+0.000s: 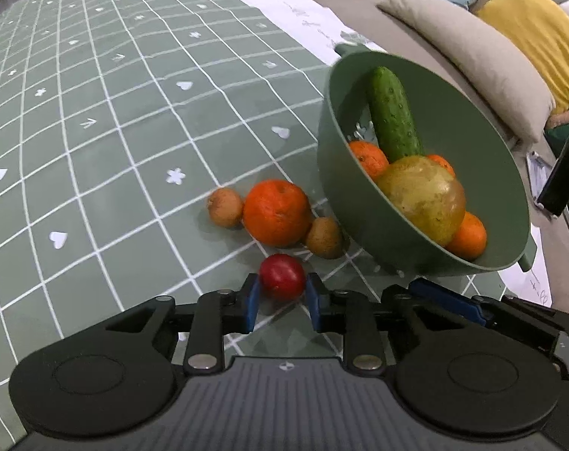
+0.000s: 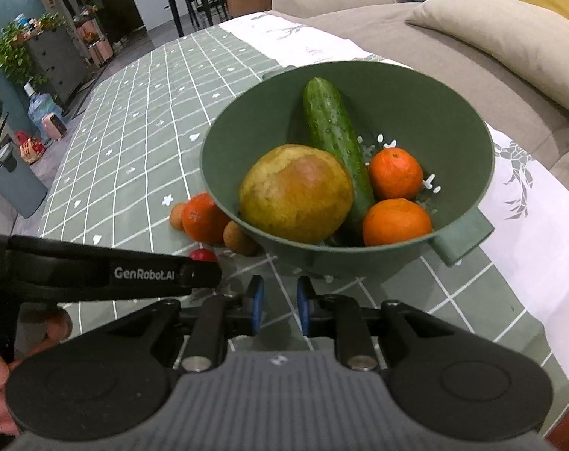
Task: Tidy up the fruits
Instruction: 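Grasp the red plum with the left tool while the right tool grasps a kiwi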
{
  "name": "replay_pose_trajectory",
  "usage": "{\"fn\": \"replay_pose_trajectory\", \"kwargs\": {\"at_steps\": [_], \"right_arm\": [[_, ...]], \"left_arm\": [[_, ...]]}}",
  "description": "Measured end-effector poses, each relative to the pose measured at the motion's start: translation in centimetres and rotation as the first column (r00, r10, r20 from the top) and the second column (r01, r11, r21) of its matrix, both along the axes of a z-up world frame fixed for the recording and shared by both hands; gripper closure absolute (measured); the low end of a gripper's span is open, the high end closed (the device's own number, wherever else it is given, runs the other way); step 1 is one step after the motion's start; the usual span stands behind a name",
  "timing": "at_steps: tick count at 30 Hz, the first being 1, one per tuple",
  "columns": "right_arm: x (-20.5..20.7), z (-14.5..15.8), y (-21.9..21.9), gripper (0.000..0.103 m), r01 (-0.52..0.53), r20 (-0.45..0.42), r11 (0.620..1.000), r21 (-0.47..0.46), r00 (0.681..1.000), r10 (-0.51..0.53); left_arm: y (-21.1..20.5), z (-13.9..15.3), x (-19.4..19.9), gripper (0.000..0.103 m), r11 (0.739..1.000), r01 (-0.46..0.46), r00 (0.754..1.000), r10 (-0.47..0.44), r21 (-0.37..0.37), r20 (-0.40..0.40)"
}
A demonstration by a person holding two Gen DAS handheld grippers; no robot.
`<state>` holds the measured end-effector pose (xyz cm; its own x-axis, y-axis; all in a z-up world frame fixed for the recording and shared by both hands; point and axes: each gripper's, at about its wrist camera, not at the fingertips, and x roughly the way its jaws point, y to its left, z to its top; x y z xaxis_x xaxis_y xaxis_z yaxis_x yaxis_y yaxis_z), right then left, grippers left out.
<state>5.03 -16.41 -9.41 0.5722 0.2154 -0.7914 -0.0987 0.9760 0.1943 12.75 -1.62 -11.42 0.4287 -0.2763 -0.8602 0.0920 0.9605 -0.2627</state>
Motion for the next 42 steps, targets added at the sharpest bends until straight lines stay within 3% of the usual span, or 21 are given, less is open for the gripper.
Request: {"fn": "replay_pose_trajectory", "kwargs": {"at_steps": [13, 15, 18, 23, 27, 35, 42], "right_arm": [[1.1, -1.2, 4.7, 0.083, 0.104, 0.024, 0.994, -0.031, 0.994, -0.103], [1.2, -1.2, 5.3, 0.076, 0.124, 0.043, 0.991, -0.047, 0.992, -0.122], [1.8, -1.3, 6.1, 0.073, 0.163, 0.048, 0.984, -0.069, 0.986, -0.160], [2.7, -1.9, 6.9, 0.077, 0.232, 0.041, 0.966, -0.111, 0.973, -0.229], [3.1, -2.5, 7.9, 0.078, 0.231, 0.056, 0.958, -0.171, 0.973, -0.224], [3.3, -2.0, 6.8, 0.083, 0.173, 0.018, 0.974, -0.145, 0.985, -0.172], [-0.9, -1.0, 3.6, 0.083, -0.023, -0.051, 0.998, -0.060, 0.998, 0.020]], "left_arm": [[6.7, 0.2, -2.8, 0.074, 0.984, -0.174, 0.985, 0.174, -0.027, 0.005], [7.4, 0.2, -2.9, 0.074, 0.982, -0.186, 0.982, 0.187, -0.029, 0.005], [7.8, 0.4, -2.9, 0.074, 0.980, -0.195, 0.981, 0.195, -0.044, 0.011], [8.2, 0.5, -3.1, 0.074, 0.979, -0.197, 0.980, 0.198, -0.049, 0.018], [8.5, 0.3, -3.5, 0.074, 0.977, -0.205, 0.979, 0.205, -0.055, 0.009], [7.4, 0.5, -3.9, 0.074, 0.986, -0.163, 0.986, 0.163, -0.041, 0.017], [5.3, 0.4, -5.2, 0.074, 0.997, -0.065, 0.998, 0.066, -0.040, 0.005]]}}
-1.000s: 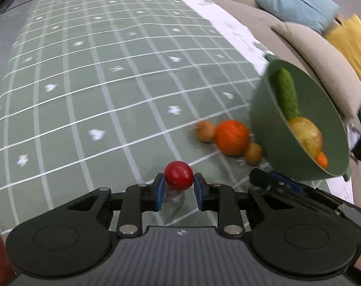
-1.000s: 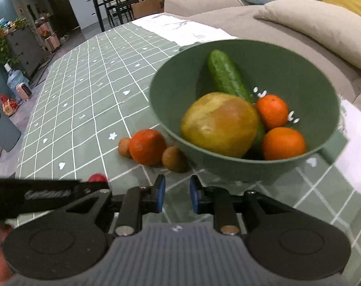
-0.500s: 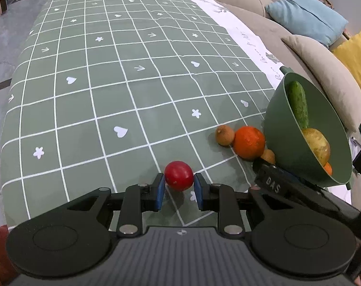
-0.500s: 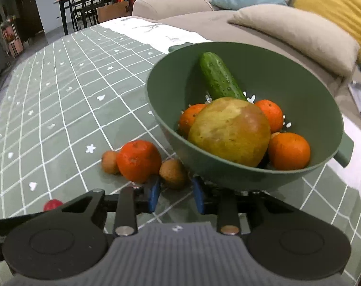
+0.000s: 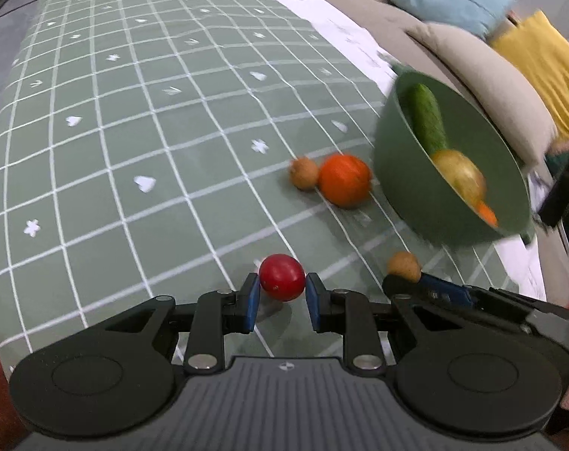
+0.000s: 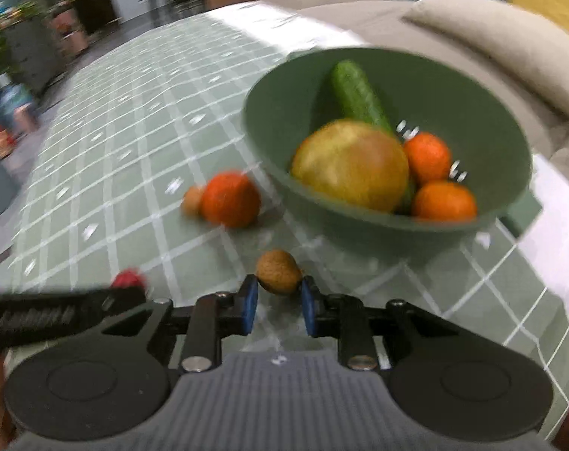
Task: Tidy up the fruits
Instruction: 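Grasp the red plum with the left tool while the right tool grasps a kiwi, then carry plum and kiwi over the colander and lower them in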
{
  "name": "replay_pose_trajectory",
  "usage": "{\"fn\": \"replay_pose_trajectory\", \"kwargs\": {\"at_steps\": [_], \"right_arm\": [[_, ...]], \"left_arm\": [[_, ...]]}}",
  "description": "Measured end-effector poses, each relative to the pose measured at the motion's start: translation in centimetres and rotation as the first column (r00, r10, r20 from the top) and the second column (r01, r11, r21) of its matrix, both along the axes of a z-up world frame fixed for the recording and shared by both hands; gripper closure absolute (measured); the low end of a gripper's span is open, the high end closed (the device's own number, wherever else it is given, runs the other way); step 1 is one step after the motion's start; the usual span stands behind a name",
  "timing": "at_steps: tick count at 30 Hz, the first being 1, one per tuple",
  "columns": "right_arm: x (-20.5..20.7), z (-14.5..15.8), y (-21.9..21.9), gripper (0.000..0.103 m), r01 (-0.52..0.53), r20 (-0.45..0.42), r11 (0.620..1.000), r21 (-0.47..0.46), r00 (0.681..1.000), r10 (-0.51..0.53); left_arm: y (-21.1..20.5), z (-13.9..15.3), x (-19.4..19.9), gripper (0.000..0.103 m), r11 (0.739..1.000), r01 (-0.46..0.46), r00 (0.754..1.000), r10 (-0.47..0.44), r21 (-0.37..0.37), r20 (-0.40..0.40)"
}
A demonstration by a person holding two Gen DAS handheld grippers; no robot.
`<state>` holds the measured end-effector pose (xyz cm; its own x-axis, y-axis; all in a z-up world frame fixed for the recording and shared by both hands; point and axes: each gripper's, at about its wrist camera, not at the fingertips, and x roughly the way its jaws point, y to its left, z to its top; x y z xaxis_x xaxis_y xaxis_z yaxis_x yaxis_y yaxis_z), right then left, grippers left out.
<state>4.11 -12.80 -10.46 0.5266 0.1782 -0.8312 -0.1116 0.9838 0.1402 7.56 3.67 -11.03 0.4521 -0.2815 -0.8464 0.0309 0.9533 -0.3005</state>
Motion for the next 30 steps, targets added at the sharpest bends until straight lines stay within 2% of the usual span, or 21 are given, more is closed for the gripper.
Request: {"fn": "replay_pose_trajectory", "kwargs": {"at_steps": [3, 8, 15, 16, 18, 20, 26, 27, 30], "right_arm": [[-1.7, 0.0, -0.7, 0.083, -0.067, -0.015, 0.998, -0.001, 0.998, 0.067], [-2.9, 0.1, -1.3, 0.083, -0.087, -0.024, 0.996, 0.007, 0.996, 0.087], [-3.3, -0.5, -1.0, 0.081, -0.126, 0.000, 0.992, -0.028, 0.992, 0.126], [-3.3, -0.4, -1.0, 0.080, -0.127, 0.002, 0.991, -0.030, 0.992, 0.128], [-3.4, -0.3, -1.2, 0.067, -0.127, 0.016, 0.991, -0.033, 0.992, 0.128], [-3.3, -0.3, -1.2, 0.065, -0.130, 0.037, 0.990, -0.046, 0.991, 0.132], [-3.1, -0.5, -0.8, 0.067, -0.163, 0.041, 0.986, -0.037, 0.985, 0.165], [-3.2, -0.4, -0.7, 0.072, -0.168, 0.041, 0.985, -0.037, 0.985, 0.169], [-3.1, -0.5, -0.6, 0.074, -0.181, 0.036, 0.983, -0.031, 0.983, 0.182]], "left_arm": [[-1.1, -0.1, -0.7, 0.074, 0.999, 0.052, 0.999, -0.052, 0.017, -0.008], [-2.5, -0.5, -1.6, 0.074, 0.992, 0.113, 0.993, -0.112, 0.048, -0.023], [-2.8, -0.8, -1.5, 0.070, 0.993, 0.109, 0.994, -0.108, 0.054, -0.026], [-2.8, -0.8, -1.5, 0.068, 0.994, 0.103, 0.994, -0.102, 0.048, -0.025], [-2.7, -0.8, -1.4, 0.066, 0.995, 0.086, 0.996, -0.085, 0.044, -0.024], [-2.9, -0.8, -1.3, 0.064, 0.995, 0.081, 0.997, -0.080, 0.055, -0.023], [-3.2, -0.8, -1.2, 0.064, 0.993, 0.091, 0.996, -0.090, 0.080, -0.022], [-3.3, -0.8, -1.2, 0.065, 0.991, 0.099, 0.995, -0.098, 0.087, -0.021], [-3.4, -0.8, -1.2, 0.072, 0.990, 0.101, 0.995, -0.099, 0.097, -0.025]]}}
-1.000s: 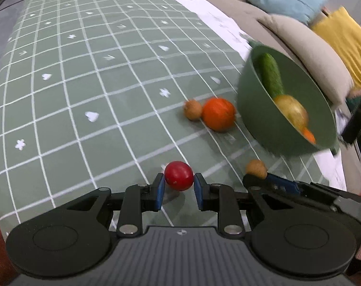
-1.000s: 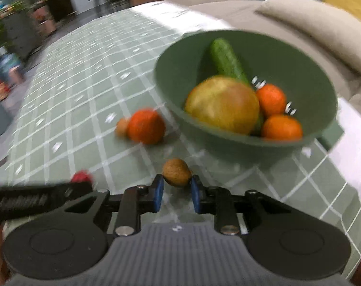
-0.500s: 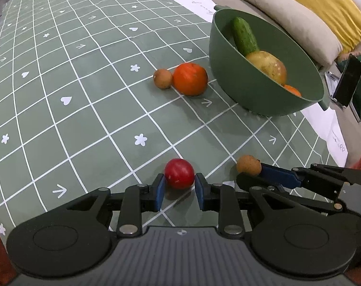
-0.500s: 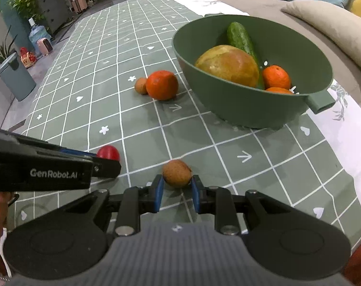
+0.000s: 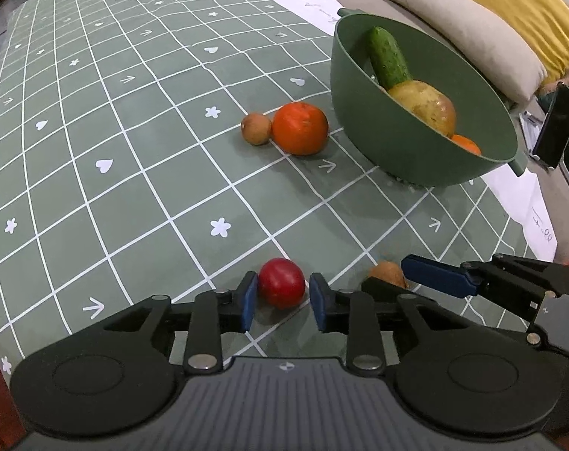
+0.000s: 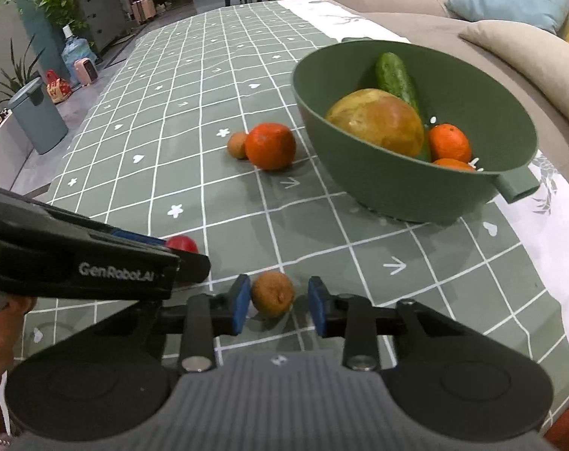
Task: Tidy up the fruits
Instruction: 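Carry plum and kiwi over the colander and lower them in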
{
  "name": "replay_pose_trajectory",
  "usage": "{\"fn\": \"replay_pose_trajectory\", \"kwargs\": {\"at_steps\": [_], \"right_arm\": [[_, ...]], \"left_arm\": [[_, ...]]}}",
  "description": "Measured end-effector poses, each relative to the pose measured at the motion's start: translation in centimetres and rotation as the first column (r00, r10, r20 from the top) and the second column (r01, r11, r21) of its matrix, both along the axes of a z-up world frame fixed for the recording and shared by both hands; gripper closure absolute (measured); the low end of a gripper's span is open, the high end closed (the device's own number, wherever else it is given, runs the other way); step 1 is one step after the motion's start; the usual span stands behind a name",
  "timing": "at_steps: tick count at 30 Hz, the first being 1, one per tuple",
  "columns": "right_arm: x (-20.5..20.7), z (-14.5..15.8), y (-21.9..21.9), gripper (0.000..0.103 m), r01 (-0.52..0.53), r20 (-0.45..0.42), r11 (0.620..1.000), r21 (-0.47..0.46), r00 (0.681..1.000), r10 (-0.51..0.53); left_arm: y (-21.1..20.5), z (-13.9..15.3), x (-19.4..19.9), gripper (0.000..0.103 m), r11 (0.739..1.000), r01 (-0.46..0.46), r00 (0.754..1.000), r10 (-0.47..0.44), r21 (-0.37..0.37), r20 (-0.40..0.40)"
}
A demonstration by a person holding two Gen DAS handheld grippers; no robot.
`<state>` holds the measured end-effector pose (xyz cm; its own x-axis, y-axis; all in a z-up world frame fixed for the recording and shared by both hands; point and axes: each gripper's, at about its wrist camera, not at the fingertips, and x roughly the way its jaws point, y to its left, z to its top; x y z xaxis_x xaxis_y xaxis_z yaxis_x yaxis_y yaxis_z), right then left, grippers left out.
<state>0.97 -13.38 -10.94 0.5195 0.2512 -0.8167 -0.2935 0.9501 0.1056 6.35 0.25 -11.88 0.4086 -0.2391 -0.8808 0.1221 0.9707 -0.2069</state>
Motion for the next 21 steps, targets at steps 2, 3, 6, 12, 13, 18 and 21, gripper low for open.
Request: {"fn": "replay_pose_trajectory", "kwargs": {"at_steps": [2, 3, 6, 12, 13, 18, 21], "right_arm": [[0.0, -0.2, 0.0, 0.075, -0.004, -0.016, 1.000, 0.006, 1.000, 0.004], [0.0, -0.3, 0.1, 0.082, -0.006, -0.022, 1.000, 0.007, 1.000, 0.006], [0.0, -0.1, 0.1, 0.082, -0.009, -0.020, 1.000, 0.007, 1.000, 0.009], [0.1, 1.9, -1.0, 0.082, 0.010, -0.024, 0.998, 0.065, 1.000, -0.009], [0.1, 2.5, -1.3, 0.082, 0.014, -0.017, 0.997, 0.074, 1.000, -0.013], [0.5, 6.2, -3.4, 0.082, 0.021, 0.063, 0.994, 0.104, 0.998, -0.028], [1.1, 7.9, -5.3, 0.082, 0.032, 0.102, 0.994, 0.105, 0.994, -0.043]], "left_arm": [[0.0, 0.0, 0.0, 0.073, 1.000, 0.001, 1.000, -0.001, 0.002, -0.003], [-0.1, 0.0, 0.0, 0.074, 1.000, 0.000, 1.000, 0.000, 0.003, -0.005], [-0.1, 0.2, 0.0, 0.074, 1.000, -0.003, 1.000, 0.003, -0.001, -0.015], [-0.2, 2.5, -0.2, 0.074, 0.999, -0.014, 1.000, 0.014, -0.046, 0.013], [-0.3, 3.2, -0.1, 0.074, 0.998, -0.015, 1.000, 0.016, -0.058, 0.025], [-1.3, 6.7, 0.9, 0.074, 0.994, 0.014, 0.996, -0.005, -0.110, 0.086], [-2.6, 8.5, 1.9, 0.074, 0.991, 0.057, 0.992, -0.042, -0.123, 0.121]]}}
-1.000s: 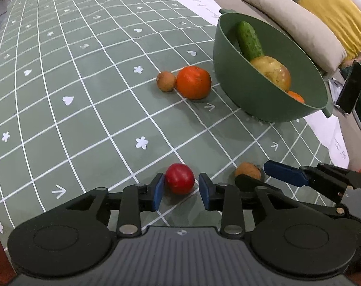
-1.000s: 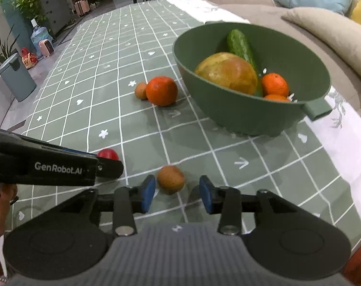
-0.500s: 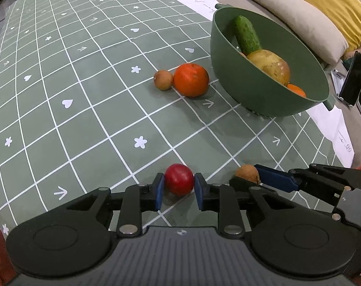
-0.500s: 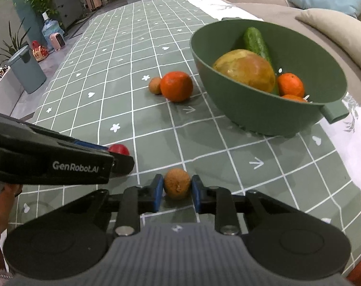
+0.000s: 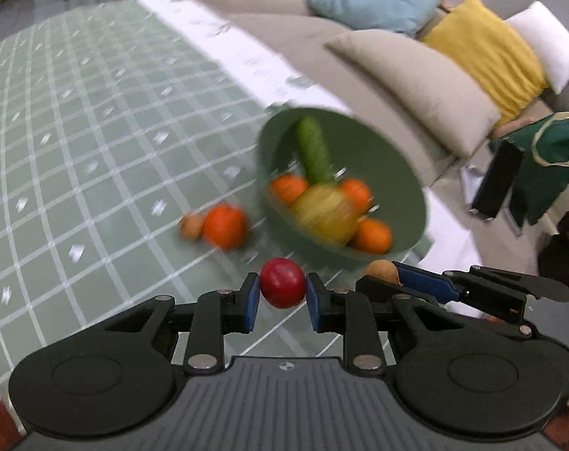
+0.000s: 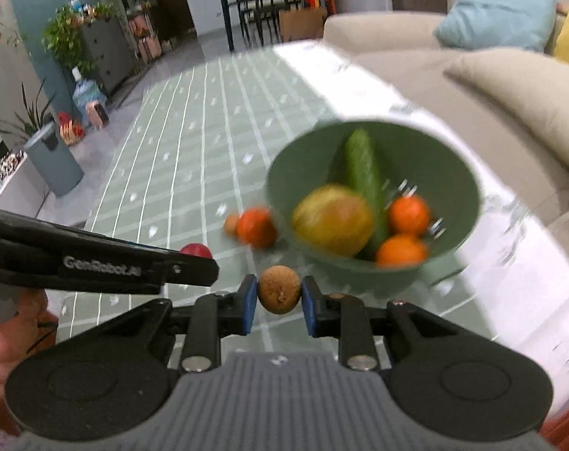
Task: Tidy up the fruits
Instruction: 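Carry plum and kiwi over the colander and lower them in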
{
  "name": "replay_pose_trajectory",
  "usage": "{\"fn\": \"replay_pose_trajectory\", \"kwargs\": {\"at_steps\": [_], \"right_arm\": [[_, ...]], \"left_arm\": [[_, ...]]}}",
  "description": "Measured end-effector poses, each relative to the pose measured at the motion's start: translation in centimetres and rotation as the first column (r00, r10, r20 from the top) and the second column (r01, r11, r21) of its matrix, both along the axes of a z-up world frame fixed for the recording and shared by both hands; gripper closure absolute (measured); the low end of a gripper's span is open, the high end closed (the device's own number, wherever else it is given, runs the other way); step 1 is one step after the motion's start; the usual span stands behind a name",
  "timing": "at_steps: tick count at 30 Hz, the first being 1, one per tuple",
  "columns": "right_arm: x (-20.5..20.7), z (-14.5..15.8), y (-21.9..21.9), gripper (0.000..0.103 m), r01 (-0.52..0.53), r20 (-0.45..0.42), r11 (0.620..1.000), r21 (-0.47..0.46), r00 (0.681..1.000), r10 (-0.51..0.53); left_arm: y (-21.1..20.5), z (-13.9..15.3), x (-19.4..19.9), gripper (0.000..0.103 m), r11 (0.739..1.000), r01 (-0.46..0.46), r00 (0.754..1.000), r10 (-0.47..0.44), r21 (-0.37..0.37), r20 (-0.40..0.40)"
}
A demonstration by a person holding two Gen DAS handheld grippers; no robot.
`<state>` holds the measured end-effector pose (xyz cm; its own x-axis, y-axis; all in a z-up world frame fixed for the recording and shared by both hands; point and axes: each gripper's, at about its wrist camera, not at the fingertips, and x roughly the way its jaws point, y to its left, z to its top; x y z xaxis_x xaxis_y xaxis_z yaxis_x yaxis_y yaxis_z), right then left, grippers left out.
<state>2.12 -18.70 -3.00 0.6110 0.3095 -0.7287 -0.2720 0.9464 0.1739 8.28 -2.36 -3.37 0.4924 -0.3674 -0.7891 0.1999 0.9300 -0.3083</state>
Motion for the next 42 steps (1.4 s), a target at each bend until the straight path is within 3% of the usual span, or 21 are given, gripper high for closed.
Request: {"fn": "replay_pose_trajectory", "kwargs": {"at_steps": [7, 17, 24, 31, 42], "right_arm": [[3.3, 1.8, -4.5, 0.082, 0.025, 0.002, 0.998, -0.063, 1.000, -0.025], [8.6, 1.3, -6.8, 0.082, -0.106, -0.055, 0.973, -0.207, 0.994, 0.097], [10.7, -0.8, -7.0, 0.082, -0.183, -0.107, 0.952, -0.245, 0.981, 0.161], [13.0, -2.6, -6.3, 0.082, -0.254, -0.135, 0.920, -0.300, 0.965, 0.223], [14.6, -3.9, -5.8, 0.082, -0.297, -0.139, 0.898, -0.323, 0.954, 0.265]], "left_arm": [[-4.6, 2.0, 3.4, 0.074, 0.992, 0.119, 0.991, -0.121, 0.028, 0.062], [-10.4, 1.3, 8.2, 0.074, 0.951, 0.279, 0.956, -0.287, 0.133, 0.051], [-12.4, 0.1, 11.2, 0.074, 0.934, 0.320, 0.946, -0.325, 0.157, 0.008], [-14.2, -1.4, 13.2, 0.074, 0.901, 0.387, 0.921, -0.387, 0.196, -0.036], [-14.1, -3.7, 14.8, 0.074, 0.906, 0.378, 0.926, -0.368, 0.190, -0.087]]}}
